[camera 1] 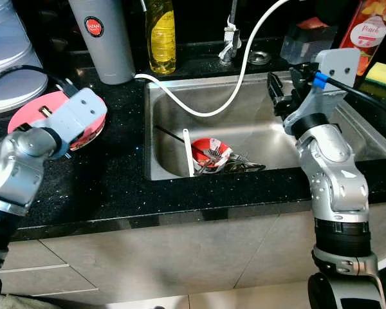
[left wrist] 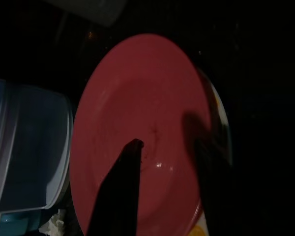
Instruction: Kitchen organization
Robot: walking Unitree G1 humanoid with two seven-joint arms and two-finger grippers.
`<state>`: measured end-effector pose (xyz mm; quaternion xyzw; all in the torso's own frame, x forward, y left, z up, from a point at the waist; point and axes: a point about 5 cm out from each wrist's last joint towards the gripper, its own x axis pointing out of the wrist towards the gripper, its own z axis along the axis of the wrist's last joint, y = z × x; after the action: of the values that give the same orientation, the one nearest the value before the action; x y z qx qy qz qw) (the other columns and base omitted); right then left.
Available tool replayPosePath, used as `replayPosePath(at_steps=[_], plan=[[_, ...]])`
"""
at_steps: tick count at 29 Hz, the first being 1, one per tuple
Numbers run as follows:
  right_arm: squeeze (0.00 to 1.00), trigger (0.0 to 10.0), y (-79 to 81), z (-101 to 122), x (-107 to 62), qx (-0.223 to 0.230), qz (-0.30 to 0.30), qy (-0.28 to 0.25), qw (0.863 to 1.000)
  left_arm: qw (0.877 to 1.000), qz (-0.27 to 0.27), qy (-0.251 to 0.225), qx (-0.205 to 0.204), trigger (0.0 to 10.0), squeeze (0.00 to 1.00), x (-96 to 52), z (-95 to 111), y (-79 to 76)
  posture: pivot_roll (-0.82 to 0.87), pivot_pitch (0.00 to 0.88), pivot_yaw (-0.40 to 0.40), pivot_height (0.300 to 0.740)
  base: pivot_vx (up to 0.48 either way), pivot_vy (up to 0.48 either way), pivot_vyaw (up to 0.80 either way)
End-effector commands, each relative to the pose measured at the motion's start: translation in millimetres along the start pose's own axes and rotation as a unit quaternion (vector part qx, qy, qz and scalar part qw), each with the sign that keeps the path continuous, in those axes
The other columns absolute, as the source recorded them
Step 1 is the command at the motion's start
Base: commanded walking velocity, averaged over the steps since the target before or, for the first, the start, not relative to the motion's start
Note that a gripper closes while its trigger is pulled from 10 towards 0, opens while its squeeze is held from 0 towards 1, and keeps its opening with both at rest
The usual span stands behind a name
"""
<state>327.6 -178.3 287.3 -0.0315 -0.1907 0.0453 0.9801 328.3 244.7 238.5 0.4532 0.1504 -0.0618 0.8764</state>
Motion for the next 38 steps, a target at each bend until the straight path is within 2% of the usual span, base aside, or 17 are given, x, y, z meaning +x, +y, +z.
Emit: replayPosePath(at_steps=[1,6,9,10,11,15,18,23,27,28,34,37,38], plan=[[0.0,10.0,1.1,0,1.3,0.003,0.003,-0.004,1.0,1.0,0.007,0.004,0.02,10.0,1.0,0.9,0,-3.9,0.07,0.036,0.034,0.74,0.0,0.0,0.0],[0.0,10.0,0.6,0,1.0,0.003,0.003,-0.003,1.0,1.0,0.006,-0.002,0.027,10.0,1.0,2.2,4,-6.8,0.07,0.036,0.034,0.74,0.0,0.0,0.0],[0.0,10.0,1.0,0,1.3,0.003,0.004,-0.004,1.0,0.999,-0.011,0.002,0.033,10.0,1.0,2.8,4,-14.1,0.07,0.034,0.035,0.74,0.0,0.0,0.0],[0.0,10.0,1.1,0,1.5,0.002,0.004,-0.005,1.0,0.999,-0.016,0.007,0.033,10.0,0.76,3.4,2,-16.8,0.07,0.034,0.035,0.74,0.0,0.0,0.0],[0.0,10.0,1.1,0,1.7,0.002,0.004,-0.005,1.0,0.999,-0.021,0.011,0.035,10.0,0.0,4.0,0,-19.0,0.07,0.032,0.036,0.74,0.0,0.0,0.0],[0.0,10.0,0.5,1,2.1,0.001,0.004,-0.007,1.0,0.999,-0.024,0.011,0.044,10.0,0.0,3.4,0,-21.1,0.06,0.03,0.037,0.74,0.0,0.0,0.0],[0.0,10.0,-0.2,1,2.2,0.0,0.004,-0.007,1.0,0.999,-0.017,-0.004,0.046,10.0,0.0,1.6,7,-17.9,0.06,0.028,0.035,0.74,0.0,0.0,0.0],[0.0,10.0,-0.1,1,2.4,0.0,0.005,-0.008,1.0,0.998,0.001,0.005,0.062,10.0,0.0,1.2,3,-9.1,0.06,0.026,0.035,0.74,0.0,0.0,0.0],[0.0,10.0,-0.1,1,3.0,-0.001,0.006,-0.008,1.0,0.999,0.005,-0.02,0.032,10.0,0.0,0.0,13,-2.9,0.06,0.021,0.034,0.74,0.0,0.0,0.0],[0.0,10.0,0.0,1,3.2,-0.001,0.006,-0.009,1.0,0.999,0.017,-0.014,0.04,10.0,0.0,-0.1,12,2.2,0.06,0.023,0.035,0.74,0.0,0.0,0.0],[0.0,10.0,-0.5,1,2.7,-0.001,0.005,-0.009,1.0,0.997,0.034,0.014,0.06,10.0,0.0,0.3,-2,9.9,0.06,0.026,0.037,0.74,0.0,0.0,0.0],[0.0,10.0,-0.9,1,2.1,0.0,0.004,-0.007,1.0,0.997,0.044,0.021,0.059,10.0,0.0,0.5,-5,13.1,0.06,0.027,0.035,0.74,0.0,0.0,0.0],[0.0,10.0,-0.7,0,2.1,0.0,0.005,-0.007,1.0,0.997,0.038,0.031,0.06,9.0,0.0,1.8,-10,11.2,0.06,0.027,0.035,0.74,0.0,0.0,0.0]])
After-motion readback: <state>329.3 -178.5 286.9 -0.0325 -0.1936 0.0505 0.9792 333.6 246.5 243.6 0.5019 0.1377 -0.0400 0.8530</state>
